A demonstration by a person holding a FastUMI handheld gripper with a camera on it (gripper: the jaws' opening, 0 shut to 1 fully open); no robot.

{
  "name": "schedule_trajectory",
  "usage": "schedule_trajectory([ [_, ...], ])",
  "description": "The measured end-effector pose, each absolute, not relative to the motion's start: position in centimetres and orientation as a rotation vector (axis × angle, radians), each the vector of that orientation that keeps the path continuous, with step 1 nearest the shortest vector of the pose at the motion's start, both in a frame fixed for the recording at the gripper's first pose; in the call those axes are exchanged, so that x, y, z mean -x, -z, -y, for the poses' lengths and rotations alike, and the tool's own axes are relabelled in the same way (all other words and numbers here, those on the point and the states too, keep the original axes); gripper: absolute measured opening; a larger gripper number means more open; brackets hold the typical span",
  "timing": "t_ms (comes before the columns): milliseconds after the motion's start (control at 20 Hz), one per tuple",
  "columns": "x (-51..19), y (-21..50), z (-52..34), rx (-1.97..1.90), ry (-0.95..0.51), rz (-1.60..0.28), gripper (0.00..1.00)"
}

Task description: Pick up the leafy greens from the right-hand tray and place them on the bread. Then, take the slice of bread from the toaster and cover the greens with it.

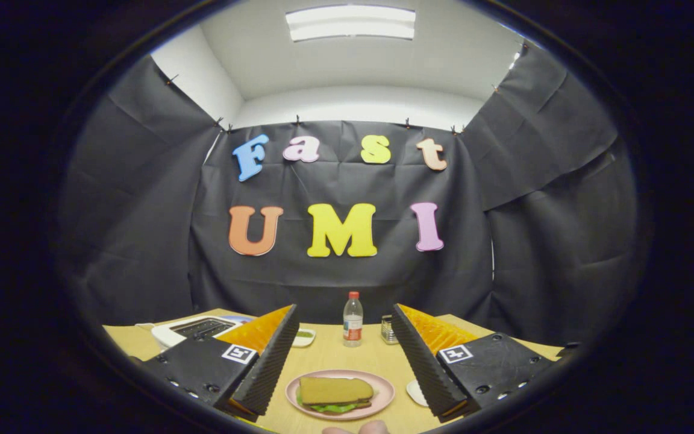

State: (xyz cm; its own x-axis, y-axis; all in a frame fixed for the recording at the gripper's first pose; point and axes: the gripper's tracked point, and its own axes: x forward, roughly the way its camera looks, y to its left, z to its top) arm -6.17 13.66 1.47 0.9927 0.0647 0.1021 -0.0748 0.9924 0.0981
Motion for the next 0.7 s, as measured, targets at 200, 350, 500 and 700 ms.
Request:
schedule_trajectory([
  [200,5.88,-1.51,-13.98,-0.102,-0.072,0.105,0.94],
  [350,5.77,-1.34,-14.29,-0.105,-0.078,0.101,0.94],
  [500,5.66,-1.07,-14.34,-0.101,-0.079,0.096,0.94],
  [700,5.59,-0.90,-14.20,-0.106,-0.071,0.087,0.94],
])
